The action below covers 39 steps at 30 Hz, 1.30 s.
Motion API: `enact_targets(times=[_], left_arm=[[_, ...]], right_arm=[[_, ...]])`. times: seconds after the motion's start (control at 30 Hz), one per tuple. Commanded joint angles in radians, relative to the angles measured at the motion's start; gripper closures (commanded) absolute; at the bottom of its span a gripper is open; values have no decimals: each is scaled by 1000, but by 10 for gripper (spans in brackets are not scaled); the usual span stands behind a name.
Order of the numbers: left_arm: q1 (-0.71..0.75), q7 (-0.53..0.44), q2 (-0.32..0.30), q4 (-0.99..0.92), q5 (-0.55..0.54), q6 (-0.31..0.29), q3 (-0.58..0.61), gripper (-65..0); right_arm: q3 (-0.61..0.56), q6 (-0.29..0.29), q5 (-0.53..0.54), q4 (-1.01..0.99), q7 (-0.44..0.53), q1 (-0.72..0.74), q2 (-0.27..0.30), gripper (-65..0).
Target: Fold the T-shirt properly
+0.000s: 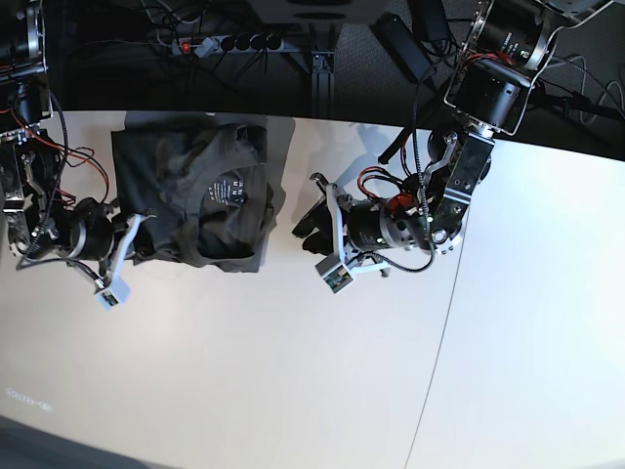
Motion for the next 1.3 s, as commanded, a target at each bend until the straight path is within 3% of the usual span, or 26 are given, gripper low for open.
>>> enact_targets(times=[0.0,0.07,0.13,0.23,0.4,0.57,0.77,0.87,1.0,1.13,1.27], left_arm=[[-43,-33,2,11,-13,-5,-3,-206],[-72,-1,2,11,-18,-5,-3,-206],[-98,106,2,14,-83,-5,-3,-205],[-88,227,-8,97,-253,-5,-13,-121],[27,266,-49,422,-306,-5,-11,-97],[153,284,-101,623,-344,-5,45,-9],[264,282,-100,701,-287,-5,237,0],[272,205,-99,698,-204,-5,303,0],[272,122,-49,660,-76,-5,287,0],[270,105,19,542,-43,-5,246,0],[254,73,38,433,-6,-5,243,0]], right_arm=[[19,55,2,23,-6,-8,29,0],[42,55,2,42,-6,-44,33,0],[66,55,2,46,-2,-59,28,0],[85,55,-3,46,25,-53,29,0],[88,53,-19,46,47,-44,24,0],[88,51,-58,46,59,-44,24,0],[88,52,-60,46,77,-44,23,0],[88,52,-63,46,77,-44,23,0],[88,52,-63,46,76,-45,19,0],[88,52,-62,46,64,-50,19,0],[88,52,-62,46,64,-50,20,0]])
